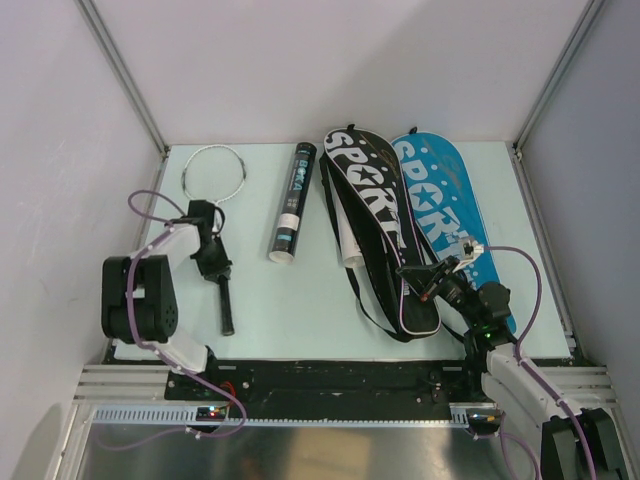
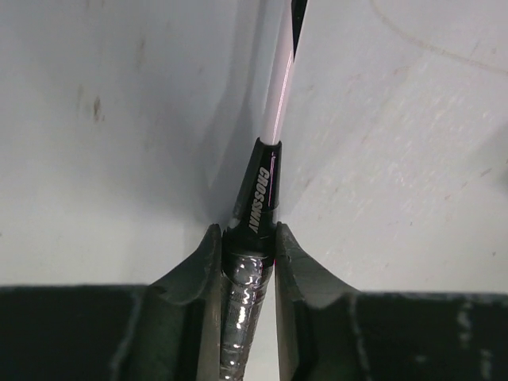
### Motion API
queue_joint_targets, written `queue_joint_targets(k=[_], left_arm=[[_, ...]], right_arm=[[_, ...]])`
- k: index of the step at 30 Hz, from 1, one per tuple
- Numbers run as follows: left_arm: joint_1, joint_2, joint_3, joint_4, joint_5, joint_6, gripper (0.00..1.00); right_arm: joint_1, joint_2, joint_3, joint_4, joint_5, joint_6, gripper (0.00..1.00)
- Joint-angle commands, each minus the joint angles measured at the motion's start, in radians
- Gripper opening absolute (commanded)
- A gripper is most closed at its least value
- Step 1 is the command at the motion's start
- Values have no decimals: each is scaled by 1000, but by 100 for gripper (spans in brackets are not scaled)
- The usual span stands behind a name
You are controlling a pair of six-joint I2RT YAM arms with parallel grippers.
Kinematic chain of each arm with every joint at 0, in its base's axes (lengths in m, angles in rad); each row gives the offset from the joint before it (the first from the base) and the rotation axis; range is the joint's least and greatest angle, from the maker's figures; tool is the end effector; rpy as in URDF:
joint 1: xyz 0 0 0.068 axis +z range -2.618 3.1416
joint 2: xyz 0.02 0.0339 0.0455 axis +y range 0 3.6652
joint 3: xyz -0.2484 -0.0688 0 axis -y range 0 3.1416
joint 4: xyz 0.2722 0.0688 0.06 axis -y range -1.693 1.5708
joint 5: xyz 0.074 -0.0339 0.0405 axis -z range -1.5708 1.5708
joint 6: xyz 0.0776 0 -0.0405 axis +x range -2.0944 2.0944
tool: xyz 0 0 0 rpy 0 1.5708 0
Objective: Pack up the badminton gear
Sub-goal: Pick up the racket from the center of the board.
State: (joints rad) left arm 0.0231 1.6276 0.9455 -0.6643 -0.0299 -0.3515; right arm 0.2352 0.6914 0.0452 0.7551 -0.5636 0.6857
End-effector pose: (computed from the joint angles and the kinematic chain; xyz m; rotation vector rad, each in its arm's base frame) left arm 0.3168 0.0096 0.0887 -0.5477 2.8634 -0.0107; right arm 0.2051 0.0918 0.1711 -0.1382 1.5835 1.1419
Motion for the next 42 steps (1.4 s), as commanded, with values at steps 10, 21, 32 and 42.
queue_joint_targets(k=[10,21,32,42], left_arm=[[3,-434,-140,-8,15,-186,0],[-93,-694,-206,-53,-3,-217,0],[-292,-798,-111,-152,-165,-273,0],[-563,-877,-19,-251,-302,-352,0]], right_arm=[[0,-21,-28,86,10,17,0],[-1,-38,-21,41,24,-13,0],[-2,-27,-11,22,30,-31,0],[3,-70,36,-58,90,-29,0]])
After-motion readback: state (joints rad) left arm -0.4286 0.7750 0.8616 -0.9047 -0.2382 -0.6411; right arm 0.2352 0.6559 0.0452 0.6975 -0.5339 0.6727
